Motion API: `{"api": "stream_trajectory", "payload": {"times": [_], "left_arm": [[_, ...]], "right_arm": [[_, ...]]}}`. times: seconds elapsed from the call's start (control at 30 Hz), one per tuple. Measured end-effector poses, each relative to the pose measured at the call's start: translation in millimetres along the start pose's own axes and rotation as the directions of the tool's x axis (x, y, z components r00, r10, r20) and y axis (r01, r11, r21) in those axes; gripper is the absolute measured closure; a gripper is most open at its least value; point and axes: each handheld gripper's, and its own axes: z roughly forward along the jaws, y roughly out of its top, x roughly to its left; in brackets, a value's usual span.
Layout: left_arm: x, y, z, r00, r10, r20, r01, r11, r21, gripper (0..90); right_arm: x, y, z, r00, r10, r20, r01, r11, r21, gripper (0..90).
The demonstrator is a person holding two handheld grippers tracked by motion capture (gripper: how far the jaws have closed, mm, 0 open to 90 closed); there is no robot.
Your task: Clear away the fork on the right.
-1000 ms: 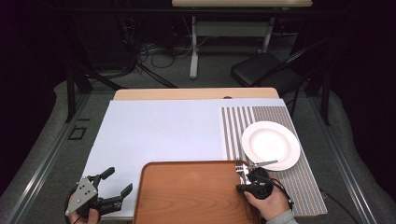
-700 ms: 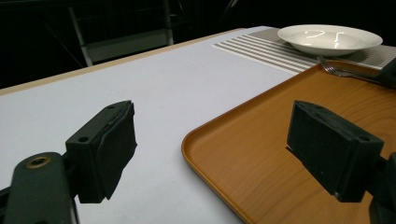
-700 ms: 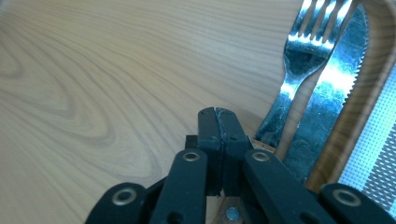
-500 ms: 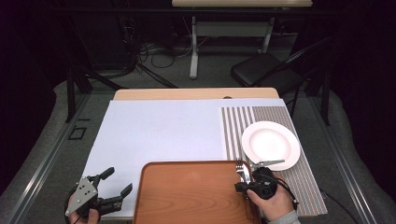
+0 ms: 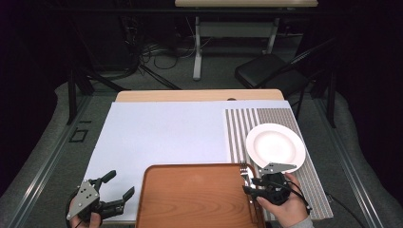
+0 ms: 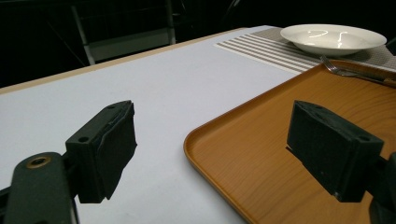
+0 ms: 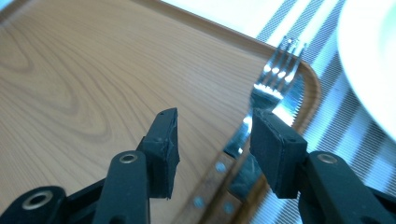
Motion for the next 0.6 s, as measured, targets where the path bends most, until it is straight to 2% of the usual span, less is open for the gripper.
{"api": "stream_trajectory", "payload": {"times": [0.07, 0.3, 0.37, 0.47, 0.5, 0.6], "left_arm": [[0.0, -0.3, 0.6, 1.0, -0.002, 0.0, 0.002, 1.0, -0.002, 15.7], [-1.3, 0.2, 1.3, 1.0, 0.006, 0.004, -0.006, 1.0, 0.007, 15.7], [-1.1, 0.1, 1.0, 1.0, 0.004, 0.002, -0.004, 1.0, 0.007, 15.7], [-0.8, 0.0, 0.7, 1.0, 0.004, 0.004, -0.005, 1.0, 0.006, 15.7], [-0.8, -0.1, 0.8, 1.0, 0.003, 0.003, -0.003, 1.0, 0.006, 15.7], [-0.9, -0.1, 1.0, 1.0, 0.003, 0.002, -0.003, 1.0, 0.006, 15.7]], "right_arm": [[-0.7, 0.4, -5.4, 0.9998, -0.013, 0.014, 0.013, 0.9994, 0.033, 56.2], [-9.5, -1.9, -16.7, 0.9996, -0.026, 0.01, 0.025, 0.9986, 0.047, 59.4], [-13.7, -2.8, -21.5, 0.9996, -0.029, 0.005, 0.028, 0.9975, 0.065, 59.5], [-18.1, -3.9, -27.7, 0.9981, -0.056, 0.027, 0.055, 0.9981, 0.026, 50.4], [-20.7, -4.3, -29.9, 0.9967, -0.064, 0.051, 0.064, 0.998, 0.001, 47.2], [-26.9, -6.0, -32.7, 0.9965, -0.065, 0.052, 0.067, 0.997, -0.038, 45.3]]}}
